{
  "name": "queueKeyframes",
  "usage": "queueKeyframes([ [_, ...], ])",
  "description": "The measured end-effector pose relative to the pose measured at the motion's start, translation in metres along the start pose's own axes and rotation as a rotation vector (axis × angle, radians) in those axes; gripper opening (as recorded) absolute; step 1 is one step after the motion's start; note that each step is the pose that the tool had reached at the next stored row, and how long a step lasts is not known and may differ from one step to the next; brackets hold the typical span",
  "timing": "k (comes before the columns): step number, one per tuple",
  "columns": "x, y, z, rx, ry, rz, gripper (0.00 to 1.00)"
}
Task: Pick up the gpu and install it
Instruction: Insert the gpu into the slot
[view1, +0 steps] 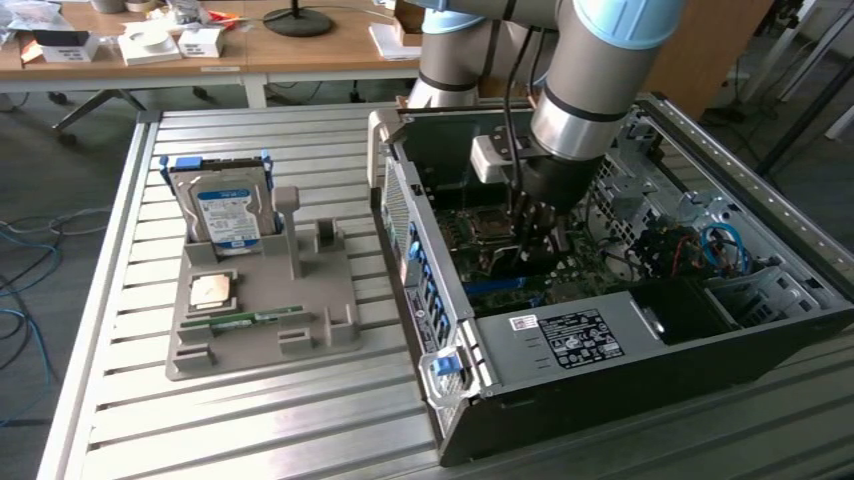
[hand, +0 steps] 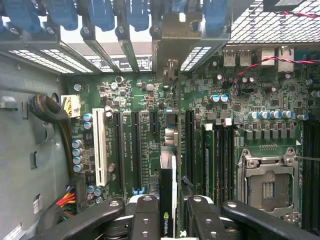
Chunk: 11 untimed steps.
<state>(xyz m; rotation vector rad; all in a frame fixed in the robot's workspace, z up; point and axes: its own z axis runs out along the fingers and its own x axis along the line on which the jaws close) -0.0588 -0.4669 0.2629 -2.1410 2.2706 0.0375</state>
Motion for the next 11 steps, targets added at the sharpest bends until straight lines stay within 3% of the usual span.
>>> queueKeyframes([
  [11,0.0002,0.003,0.0,0.0,0.0003,0.0,0.26],
])
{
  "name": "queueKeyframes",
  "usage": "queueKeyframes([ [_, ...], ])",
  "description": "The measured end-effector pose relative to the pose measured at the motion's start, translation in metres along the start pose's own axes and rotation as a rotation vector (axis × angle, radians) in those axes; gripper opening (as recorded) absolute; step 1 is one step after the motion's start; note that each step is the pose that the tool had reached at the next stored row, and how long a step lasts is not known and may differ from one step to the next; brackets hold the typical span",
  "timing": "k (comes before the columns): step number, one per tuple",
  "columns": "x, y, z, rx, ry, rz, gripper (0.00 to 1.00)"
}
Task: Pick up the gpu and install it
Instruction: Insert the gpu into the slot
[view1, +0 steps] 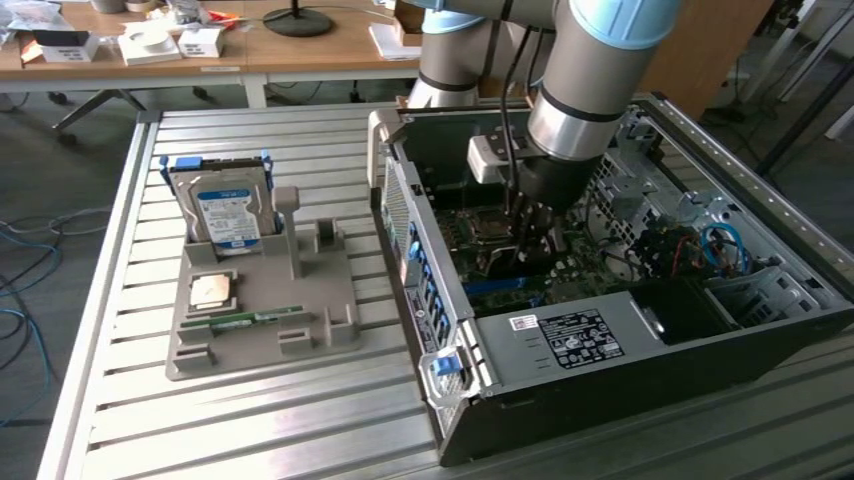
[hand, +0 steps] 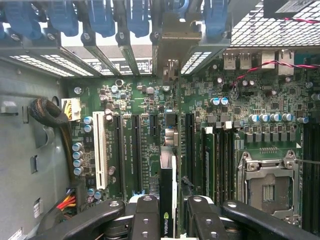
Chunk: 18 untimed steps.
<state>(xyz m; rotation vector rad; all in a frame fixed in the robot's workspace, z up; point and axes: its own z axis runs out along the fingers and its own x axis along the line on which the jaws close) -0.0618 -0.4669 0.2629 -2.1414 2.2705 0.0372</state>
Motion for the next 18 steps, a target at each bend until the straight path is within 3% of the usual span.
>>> queueKeyframes([
  [18,0.0002,0.0012,0.0025,-0.0001,0.0004,0.0,0.26],
])
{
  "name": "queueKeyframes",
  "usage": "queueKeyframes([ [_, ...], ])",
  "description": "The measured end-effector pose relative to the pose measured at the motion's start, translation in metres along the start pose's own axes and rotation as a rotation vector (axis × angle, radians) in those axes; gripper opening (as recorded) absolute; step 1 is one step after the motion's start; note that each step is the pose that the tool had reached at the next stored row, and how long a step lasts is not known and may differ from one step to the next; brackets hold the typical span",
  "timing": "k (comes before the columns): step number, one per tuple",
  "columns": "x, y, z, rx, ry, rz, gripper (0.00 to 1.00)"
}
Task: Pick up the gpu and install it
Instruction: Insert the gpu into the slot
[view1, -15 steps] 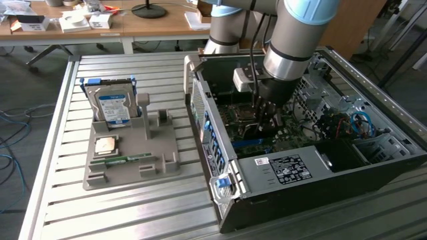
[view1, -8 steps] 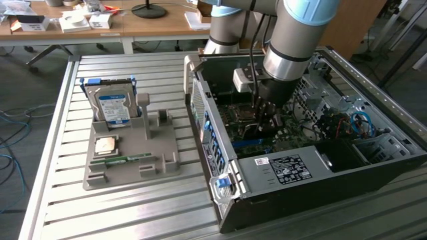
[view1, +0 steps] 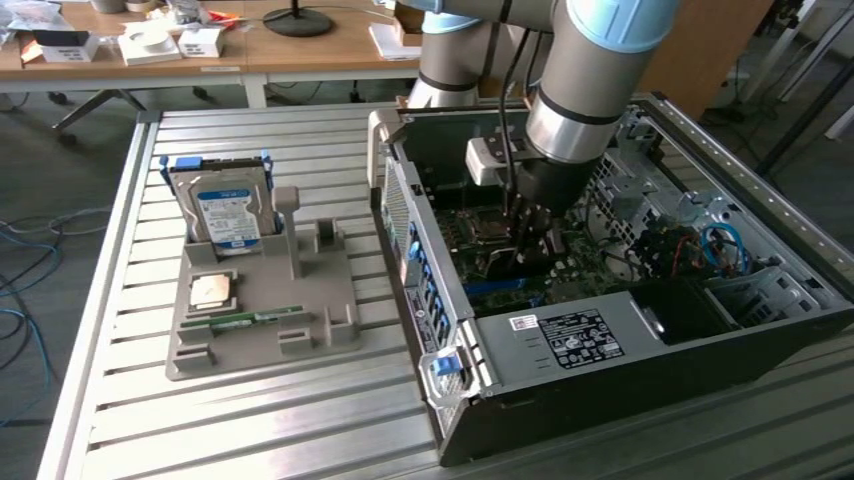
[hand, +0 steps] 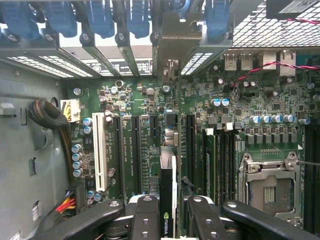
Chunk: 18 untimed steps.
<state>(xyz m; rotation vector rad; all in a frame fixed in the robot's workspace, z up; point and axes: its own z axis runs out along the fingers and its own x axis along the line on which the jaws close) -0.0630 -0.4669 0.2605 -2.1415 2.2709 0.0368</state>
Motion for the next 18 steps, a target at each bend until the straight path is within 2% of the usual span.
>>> queueKeyframes([
  [5,-0.0001,0.0,0.0007,0.0003,0.0,0.0,0.26],
  [11,0.0,0.0,0.0013,0.0002,0.0028,0.0,0.26],
  [18,0.0001,0.0002,0.0022,0.0003,0.0026,0.0,0.26],
])
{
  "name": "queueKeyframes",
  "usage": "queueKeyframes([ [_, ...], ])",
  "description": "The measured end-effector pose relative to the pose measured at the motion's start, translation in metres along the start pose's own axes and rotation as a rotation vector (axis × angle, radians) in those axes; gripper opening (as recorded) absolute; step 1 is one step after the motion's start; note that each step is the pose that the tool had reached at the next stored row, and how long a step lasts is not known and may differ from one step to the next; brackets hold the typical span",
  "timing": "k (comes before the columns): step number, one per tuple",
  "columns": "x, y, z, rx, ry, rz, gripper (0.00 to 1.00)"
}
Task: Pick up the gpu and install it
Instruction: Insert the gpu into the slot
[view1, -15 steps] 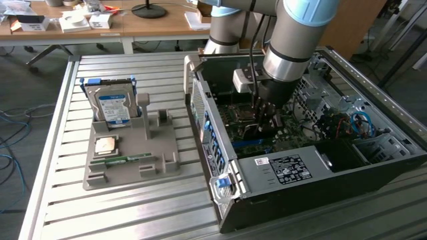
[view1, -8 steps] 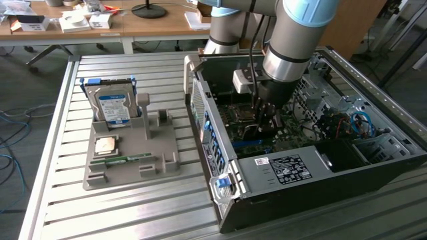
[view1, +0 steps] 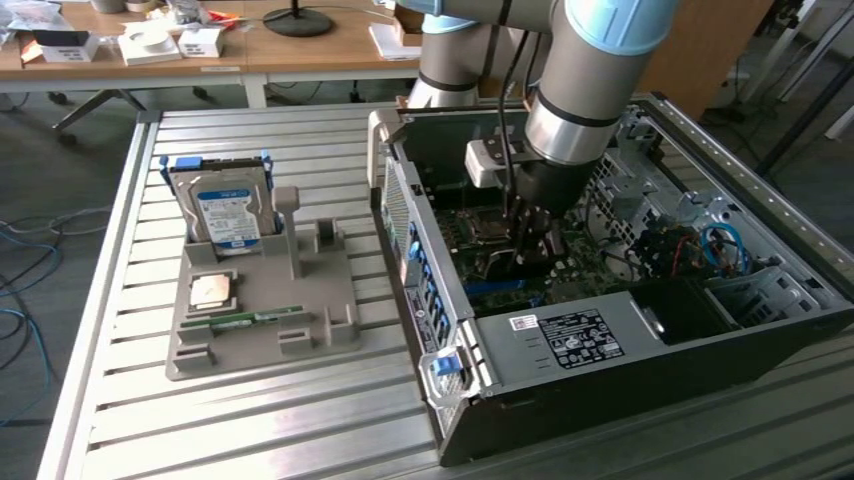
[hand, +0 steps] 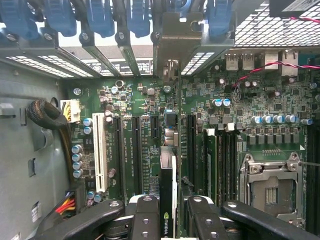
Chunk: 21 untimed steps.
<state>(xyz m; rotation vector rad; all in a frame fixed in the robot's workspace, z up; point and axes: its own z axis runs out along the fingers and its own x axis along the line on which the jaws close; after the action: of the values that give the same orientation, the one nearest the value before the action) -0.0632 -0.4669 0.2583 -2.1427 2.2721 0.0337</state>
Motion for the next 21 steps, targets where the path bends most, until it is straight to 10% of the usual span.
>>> queueKeyframes([
  [21,0.0001,0.0007,0.0018,0.0,0.0,0.0,0.26],
])
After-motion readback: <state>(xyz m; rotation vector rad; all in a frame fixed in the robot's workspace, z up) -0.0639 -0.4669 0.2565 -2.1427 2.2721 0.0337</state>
